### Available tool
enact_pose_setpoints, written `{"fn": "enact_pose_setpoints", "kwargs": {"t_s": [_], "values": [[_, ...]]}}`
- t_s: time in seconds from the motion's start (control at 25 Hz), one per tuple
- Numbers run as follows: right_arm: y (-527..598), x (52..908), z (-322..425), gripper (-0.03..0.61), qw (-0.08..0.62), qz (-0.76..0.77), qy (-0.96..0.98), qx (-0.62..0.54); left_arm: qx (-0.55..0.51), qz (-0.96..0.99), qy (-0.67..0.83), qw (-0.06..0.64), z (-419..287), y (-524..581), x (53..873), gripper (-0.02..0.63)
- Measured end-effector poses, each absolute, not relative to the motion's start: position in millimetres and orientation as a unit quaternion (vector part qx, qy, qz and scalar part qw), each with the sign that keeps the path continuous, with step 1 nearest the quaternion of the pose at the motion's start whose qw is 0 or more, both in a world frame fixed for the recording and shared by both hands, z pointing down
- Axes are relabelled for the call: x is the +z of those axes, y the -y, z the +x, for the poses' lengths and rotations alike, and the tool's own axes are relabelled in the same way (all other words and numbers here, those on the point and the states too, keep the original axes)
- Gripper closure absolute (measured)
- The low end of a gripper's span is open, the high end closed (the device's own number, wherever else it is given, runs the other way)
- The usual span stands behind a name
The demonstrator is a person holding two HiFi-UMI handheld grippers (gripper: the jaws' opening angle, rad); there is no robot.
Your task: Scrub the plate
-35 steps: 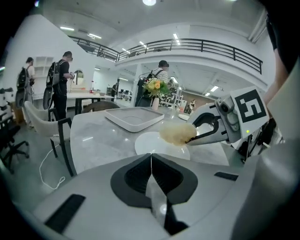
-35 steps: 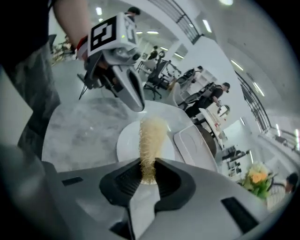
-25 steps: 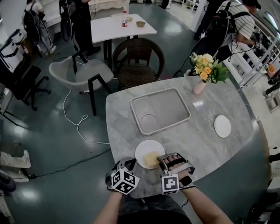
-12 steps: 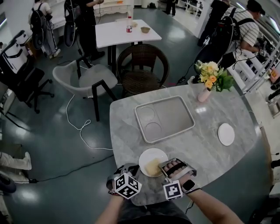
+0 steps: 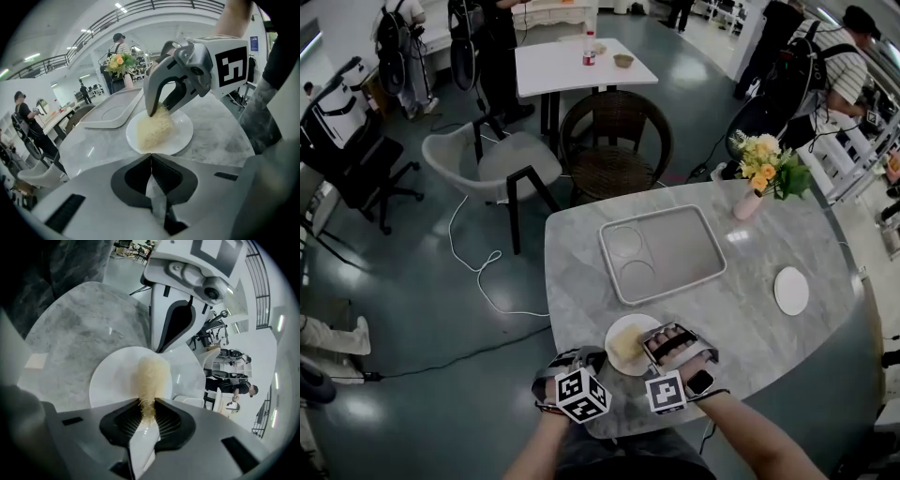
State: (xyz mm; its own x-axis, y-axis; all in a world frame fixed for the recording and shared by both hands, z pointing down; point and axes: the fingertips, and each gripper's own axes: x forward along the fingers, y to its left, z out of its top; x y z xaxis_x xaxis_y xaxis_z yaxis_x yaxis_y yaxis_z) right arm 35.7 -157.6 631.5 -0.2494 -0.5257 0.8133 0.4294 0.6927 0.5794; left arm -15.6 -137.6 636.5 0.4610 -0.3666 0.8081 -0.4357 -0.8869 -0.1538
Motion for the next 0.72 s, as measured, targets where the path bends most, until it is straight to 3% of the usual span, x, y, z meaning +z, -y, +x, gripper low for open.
{"fn": "enact_pose_setpoints", "kwargs": {"t_s": [0.56,0.72], "values": [[187,629,72,0.501,0.659,0.05,0.638,-0.396,0.457,0.856,0.235,0.052,-13,142,636,0.603],[174,629,63,0.5,0.629,0.072,0.671,-0.387,0.456,0.857,0.234,0.054,-13,141,635,0.603]]}}
